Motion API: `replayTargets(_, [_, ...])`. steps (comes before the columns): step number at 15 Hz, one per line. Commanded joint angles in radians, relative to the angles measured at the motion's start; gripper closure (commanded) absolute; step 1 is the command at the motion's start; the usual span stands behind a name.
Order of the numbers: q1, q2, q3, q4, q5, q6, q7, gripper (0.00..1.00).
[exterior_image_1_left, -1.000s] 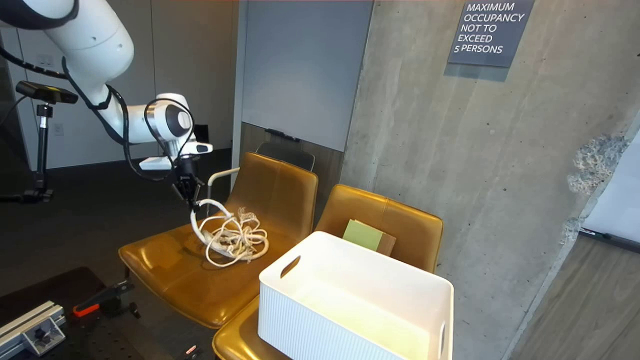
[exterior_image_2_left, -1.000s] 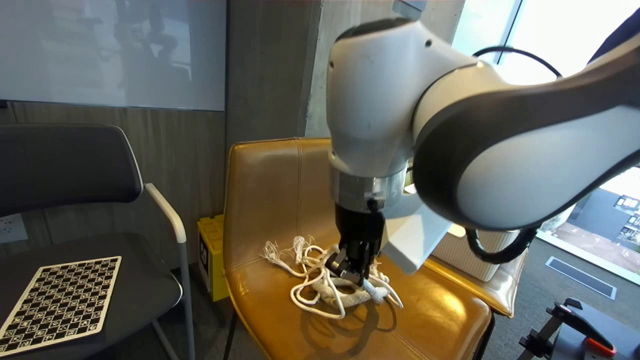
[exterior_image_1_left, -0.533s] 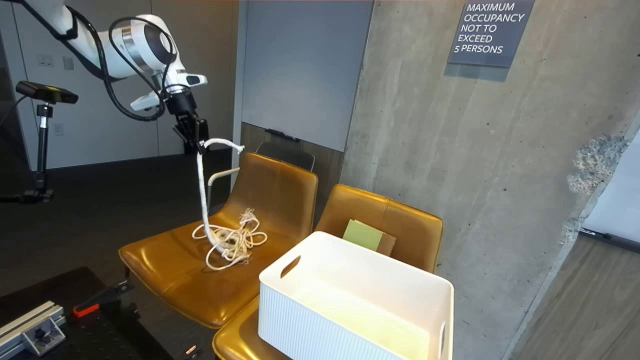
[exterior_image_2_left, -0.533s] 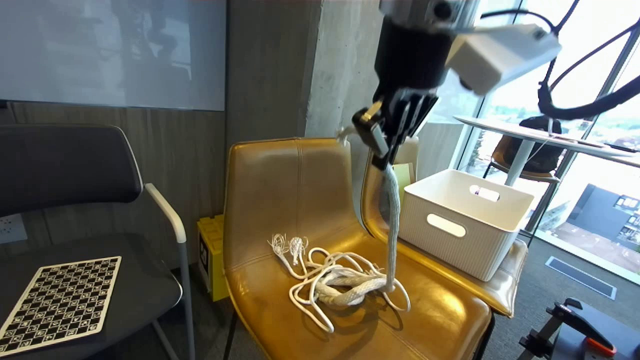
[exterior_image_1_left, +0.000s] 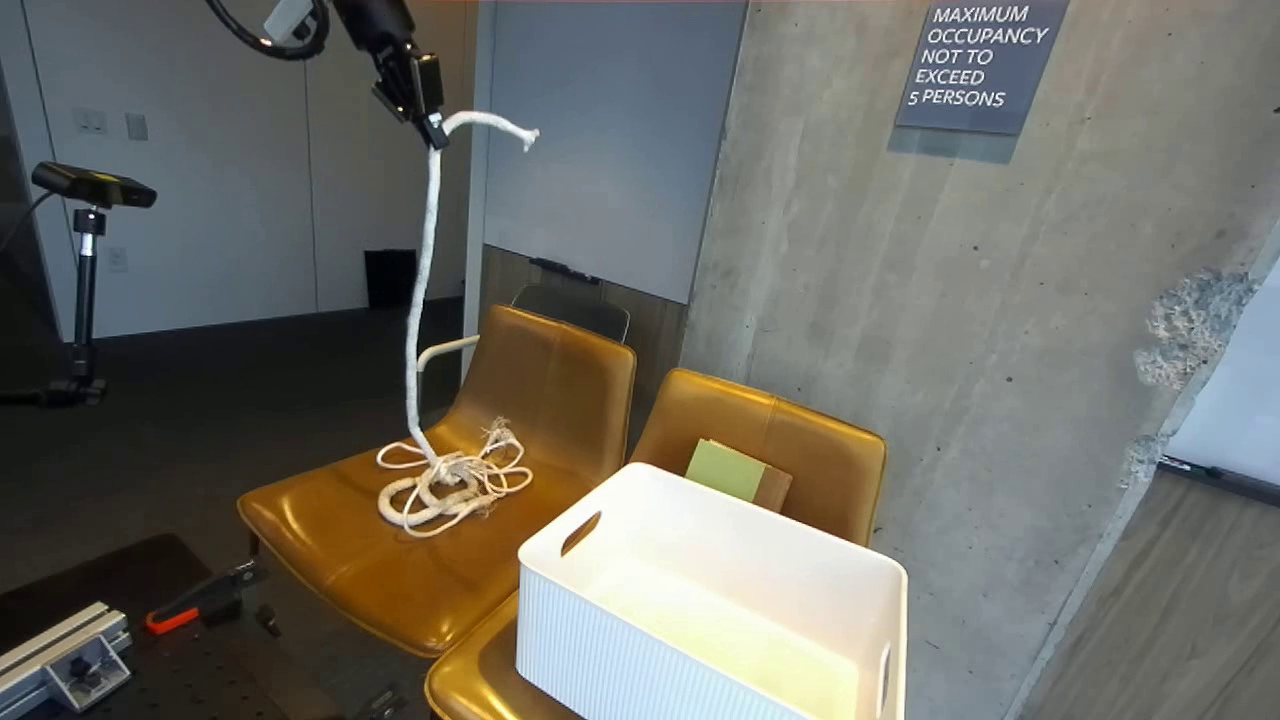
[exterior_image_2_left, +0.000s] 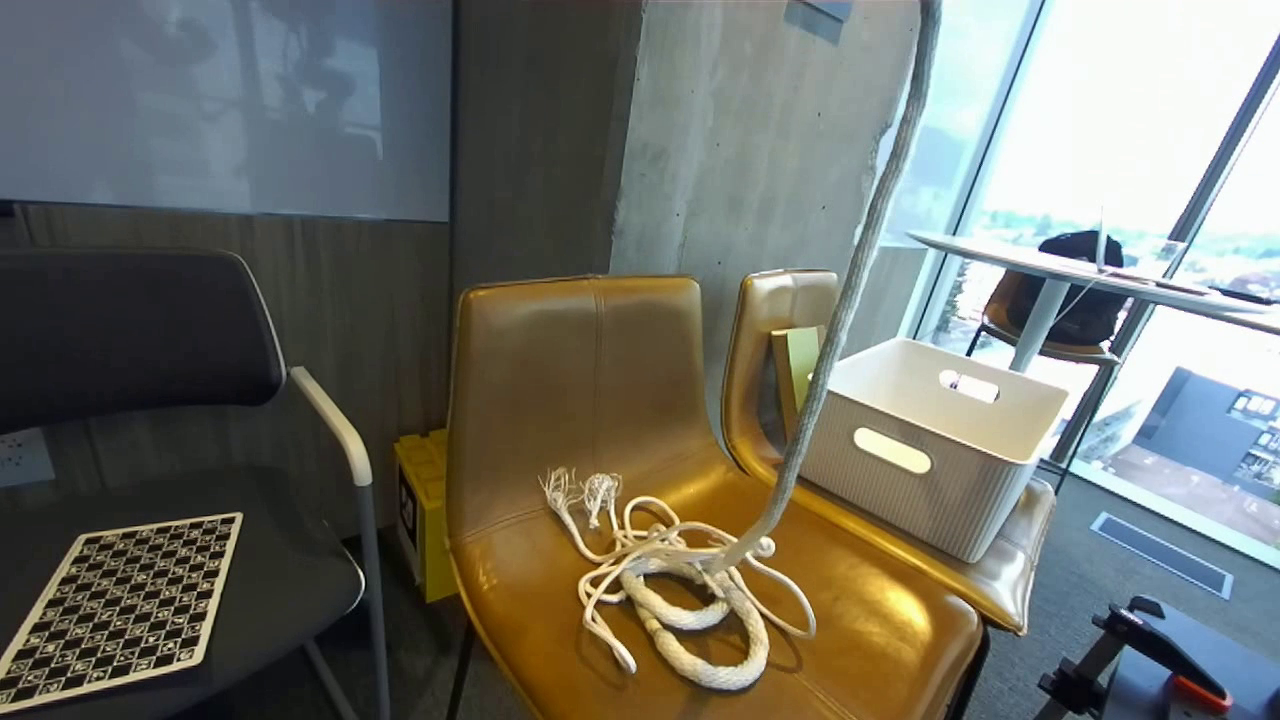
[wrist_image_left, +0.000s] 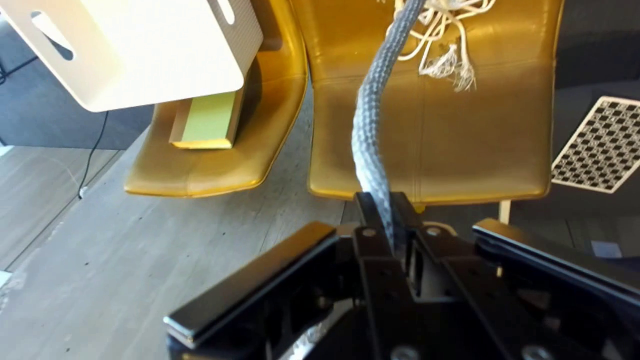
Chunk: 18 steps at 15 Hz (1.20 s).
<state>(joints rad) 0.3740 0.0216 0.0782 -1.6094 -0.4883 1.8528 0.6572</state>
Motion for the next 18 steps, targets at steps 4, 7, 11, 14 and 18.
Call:
replayTargets(4, [-0.123,0.021,0.050,0.403,-0.005,-0.181,-0.162,0.97])
replayTargets(7, [-0.155,0.044,0.042,0.574,0.001,-0.231,-0.231,0.97])
replayTargets(11, [-0.216,0.089,0.009,0.771,0.076,-0.386,-0.341,0.97])
replayTargets(14, [-0.277,0.161,-0.041,0.921,0.153,-0.576,-0.437,0.97])
replayTargets(18, [-0.405,0.267,-0.121,1.043,0.271,-0.709,-0.565,0.97])
